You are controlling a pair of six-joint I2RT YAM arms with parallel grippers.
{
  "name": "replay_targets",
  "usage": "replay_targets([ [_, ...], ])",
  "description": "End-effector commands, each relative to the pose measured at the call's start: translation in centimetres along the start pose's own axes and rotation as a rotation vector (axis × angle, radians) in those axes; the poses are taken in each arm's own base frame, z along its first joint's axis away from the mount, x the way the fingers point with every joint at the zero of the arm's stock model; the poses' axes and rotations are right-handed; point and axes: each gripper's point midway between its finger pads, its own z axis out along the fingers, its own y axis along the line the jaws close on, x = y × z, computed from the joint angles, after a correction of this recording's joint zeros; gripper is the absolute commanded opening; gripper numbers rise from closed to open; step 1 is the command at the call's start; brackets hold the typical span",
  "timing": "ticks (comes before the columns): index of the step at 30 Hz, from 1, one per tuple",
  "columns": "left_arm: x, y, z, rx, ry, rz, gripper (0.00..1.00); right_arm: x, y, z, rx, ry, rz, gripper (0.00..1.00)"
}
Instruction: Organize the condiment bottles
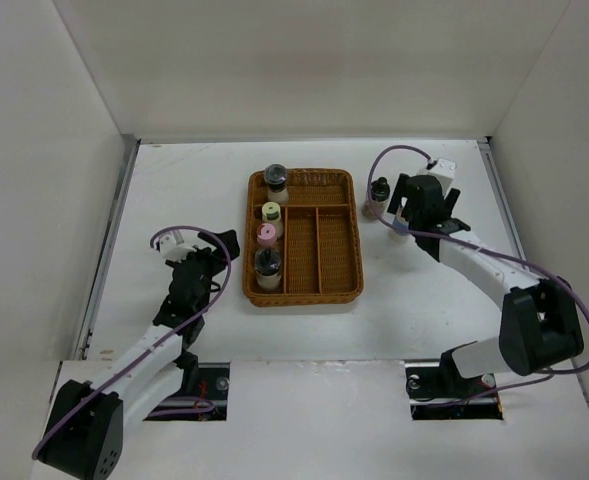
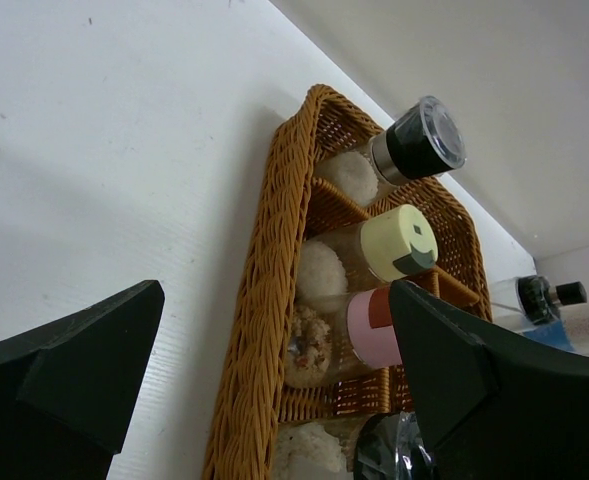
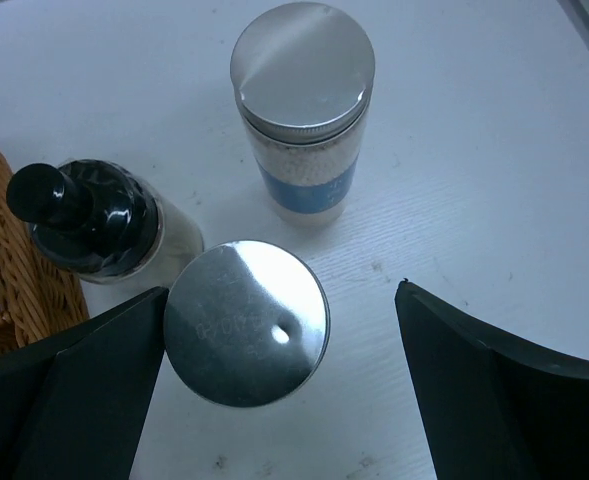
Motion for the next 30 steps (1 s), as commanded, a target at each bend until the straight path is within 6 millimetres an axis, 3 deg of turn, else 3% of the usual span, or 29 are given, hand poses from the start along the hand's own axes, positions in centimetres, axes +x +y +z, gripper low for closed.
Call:
replay_targets([
  [1,-0.5,-1.0,0.2,0.043,-0.020,-0.040,1.00,-1.6,1.8,0.4,-0.063,-0.014,0.027,1.00],
  [4,-0.2,-0.9,0.3,0.041,-0.010,-0.041,1.00,-1.8,2.7,0.8,-0.089,-0.025,0.033,0.92],
  [9,-0.3,-0.7,0.3,0.036,-0.016,-0.042,1.00,-1.9,2.2,0.3,-0.058,-0.047,0.051,0.56],
  [13,-0.6,-0.8,0.2,0.043,-0.026,-0.047,1.00,-1.8,1.8,-3.0,-0.016,-0.094,0.018,0.49],
  [16,-0.5,-0.4,0.4,0.027,-0.021,-0.055,1.00,-2.0,2.6,-6.0,-0.050,-0.098,0.003,0.46],
  [17,-0.1,-0.2,0.5,0.022,-0.008,-0.056,1.00,-3.8,4.7,-8.8,-0.121,-0.134,0.013,0.45],
  [21,0.3,-0.2,0.7,0.022,0.006,-0.063,1.00,-6.9,7.4,-10.8,-0.193,-0.186,0.021,0.46],
  [23,0.4,-0.4,0.6,0.035,0.013,-0.064,1.00,-8.5,9.1,-10.9,-0.225,-0.213,0.028,0.46],
  [30,0.0,-0.1,0.6,0.029,0.004,-0.075,1.00,-12.8,18.7,-9.5,-0.418,-0.302,0.038,0.46],
])
